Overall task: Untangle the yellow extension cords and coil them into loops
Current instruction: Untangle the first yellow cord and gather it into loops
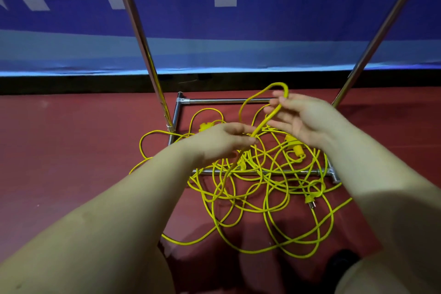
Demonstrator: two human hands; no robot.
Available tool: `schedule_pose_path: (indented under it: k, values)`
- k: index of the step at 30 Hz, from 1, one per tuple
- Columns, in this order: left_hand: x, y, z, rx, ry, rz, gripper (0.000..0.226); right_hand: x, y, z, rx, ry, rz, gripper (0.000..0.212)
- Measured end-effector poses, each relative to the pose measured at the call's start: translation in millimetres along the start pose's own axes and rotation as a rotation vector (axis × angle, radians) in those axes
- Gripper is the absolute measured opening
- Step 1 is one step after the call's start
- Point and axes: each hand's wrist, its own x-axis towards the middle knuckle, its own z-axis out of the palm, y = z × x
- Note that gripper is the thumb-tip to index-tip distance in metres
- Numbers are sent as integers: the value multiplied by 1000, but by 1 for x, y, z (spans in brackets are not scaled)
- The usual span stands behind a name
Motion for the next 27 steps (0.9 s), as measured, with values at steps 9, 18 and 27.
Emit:
schedule_pose_path:
  k: [9,18,27]
  values:
    - [0,10,-5,-232,178,138,19,-2,4,5,-153,12,-45,7]
    - [3,17,-23,-721,337,209,18,-10,39,23,-688,-196,-72,18]
    - [4,-4,-11,156,170,47,20,-2,5,16,-269,55,-151,17]
